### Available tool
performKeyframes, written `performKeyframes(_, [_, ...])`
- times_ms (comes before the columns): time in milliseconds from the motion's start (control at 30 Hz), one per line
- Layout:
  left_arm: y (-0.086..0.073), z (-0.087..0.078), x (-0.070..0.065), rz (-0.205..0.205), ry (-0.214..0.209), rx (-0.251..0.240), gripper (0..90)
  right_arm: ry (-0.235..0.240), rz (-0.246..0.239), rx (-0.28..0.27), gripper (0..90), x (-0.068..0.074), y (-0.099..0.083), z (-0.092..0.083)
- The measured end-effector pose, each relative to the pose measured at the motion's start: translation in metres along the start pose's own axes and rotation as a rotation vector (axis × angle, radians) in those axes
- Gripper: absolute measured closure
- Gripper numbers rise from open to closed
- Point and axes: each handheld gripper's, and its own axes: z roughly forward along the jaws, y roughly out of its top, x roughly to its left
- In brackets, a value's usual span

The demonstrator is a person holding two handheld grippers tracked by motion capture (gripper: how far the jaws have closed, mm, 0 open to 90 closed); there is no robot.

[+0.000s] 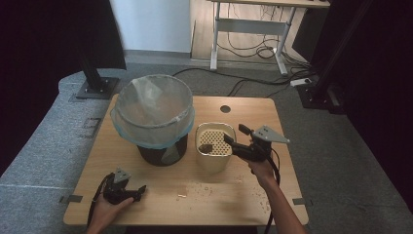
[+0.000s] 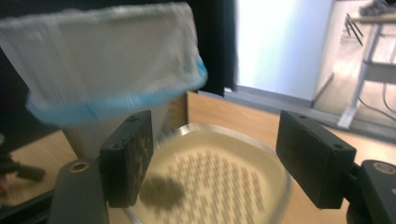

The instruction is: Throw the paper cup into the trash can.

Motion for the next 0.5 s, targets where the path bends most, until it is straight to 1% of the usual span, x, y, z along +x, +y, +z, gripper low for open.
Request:
performKeyframes(100, [0.000, 0.000, 0.000, 0.001, -0.001, 0.001, 10.0, -0.030, 0.021, 0.020, 28.1, -0.008, -0.025, -0.012])
performKeyframes(233, [0.000, 0.000, 0.000, -0.002, 0.001, -0.001, 10.0, -0.061, 0.031, 0.057, 28.4, -0.013, -0.050, -0.020])
performKeyframes(400, [0.000, 0.000, 0.000, -0.002, 0.001, -0.001, 10.0, -0.088, 0.026, 0.104, 28.4, -0.015, -0.073, -0.020])
performKeyframes(500, [0.000, 0.000, 0.000, -0.003, 0.002, -0.001, 10.0, -0.095, 0.041, 0.117, 28.7, -0.017, -0.083, -0.019])
